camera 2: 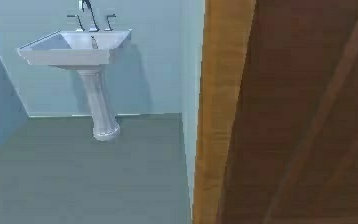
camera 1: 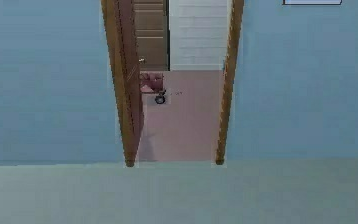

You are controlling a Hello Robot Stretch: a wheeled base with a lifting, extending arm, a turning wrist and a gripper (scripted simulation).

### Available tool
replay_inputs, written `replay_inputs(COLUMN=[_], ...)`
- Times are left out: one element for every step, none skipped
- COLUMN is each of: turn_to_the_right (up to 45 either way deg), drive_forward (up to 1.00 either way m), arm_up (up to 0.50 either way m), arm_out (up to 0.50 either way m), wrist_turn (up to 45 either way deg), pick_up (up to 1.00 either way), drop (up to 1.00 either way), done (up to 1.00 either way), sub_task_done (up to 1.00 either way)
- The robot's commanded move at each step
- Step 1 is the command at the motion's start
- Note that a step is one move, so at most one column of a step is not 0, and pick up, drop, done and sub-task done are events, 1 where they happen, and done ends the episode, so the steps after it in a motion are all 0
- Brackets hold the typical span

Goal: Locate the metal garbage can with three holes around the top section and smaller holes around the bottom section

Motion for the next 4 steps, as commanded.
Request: replay_inputs(turn_to_the_right=[-45.0,-18.0,0.0,-9.0], drive_forward=[0.0,0.0,0.35,0.0], arm_up=[0.0,0.0,0.0,0.0], arm_out=[0.0,0.0,0.0,0.0], wrist_turn=[0.0,0.0,0.0,0.0], pick_up=[0.0,0.0,0.0,0.0], drop=[0.0,0.0,0.0,0.0], done=[0.0,0.0,0.0,0.0], sub_task_done=[0.0,0.0,0.0,0.0])
